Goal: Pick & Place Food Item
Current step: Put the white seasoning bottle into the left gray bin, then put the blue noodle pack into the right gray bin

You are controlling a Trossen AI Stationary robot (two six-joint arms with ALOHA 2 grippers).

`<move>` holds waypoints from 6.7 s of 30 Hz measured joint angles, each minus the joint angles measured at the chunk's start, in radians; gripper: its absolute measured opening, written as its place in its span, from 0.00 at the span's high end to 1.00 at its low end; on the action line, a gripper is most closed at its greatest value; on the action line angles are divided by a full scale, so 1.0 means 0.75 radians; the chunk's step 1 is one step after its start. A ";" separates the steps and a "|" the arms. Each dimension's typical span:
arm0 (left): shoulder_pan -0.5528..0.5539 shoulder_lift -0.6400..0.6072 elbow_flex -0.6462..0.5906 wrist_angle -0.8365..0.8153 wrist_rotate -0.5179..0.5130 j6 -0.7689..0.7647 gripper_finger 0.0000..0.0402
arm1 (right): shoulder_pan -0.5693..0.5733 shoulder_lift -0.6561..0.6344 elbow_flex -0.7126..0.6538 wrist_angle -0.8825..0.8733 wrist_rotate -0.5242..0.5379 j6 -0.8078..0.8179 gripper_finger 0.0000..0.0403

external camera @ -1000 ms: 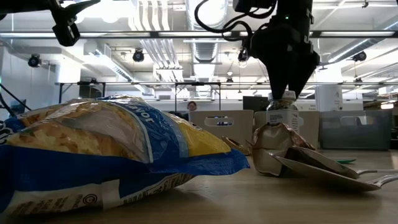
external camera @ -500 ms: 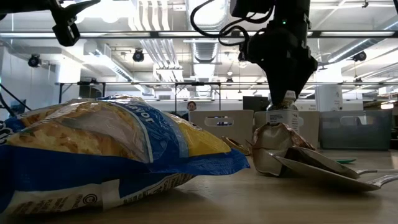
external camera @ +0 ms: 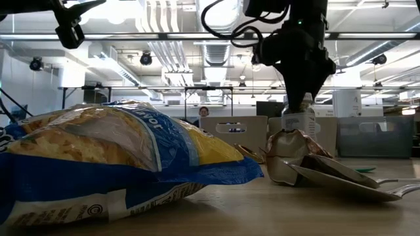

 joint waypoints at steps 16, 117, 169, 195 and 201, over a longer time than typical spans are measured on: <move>0.000 0.000 0.000 -0.001 0.000 -0.035 0.51 | -0.007 -0.177 0.209 -0.066 -0.020 -0.015 0.51; -0.001 0.000 0.000 -0.035 0.040 -0.094 0.51 | -0.350 0.170 0.471 -0.108 -0.197 -0.952 0.17; -0.001 1.060 0.199 -0.004 0.628 -0.539 0.51 | 0.280 -0.258 0.303 -0.112 0.306 0.265 0.17; 0.000 1.832 0.458 0.211 0.937 -0.782 0.51 | 0.336 -0.421 0.009 -0.004 0.299 0.425 0.17; 0.000 1.932 0.508 0.204 0.947 -0.799 0.51 | 0.351 -0.415 0.018 -0.001 0.298 0.425 0.17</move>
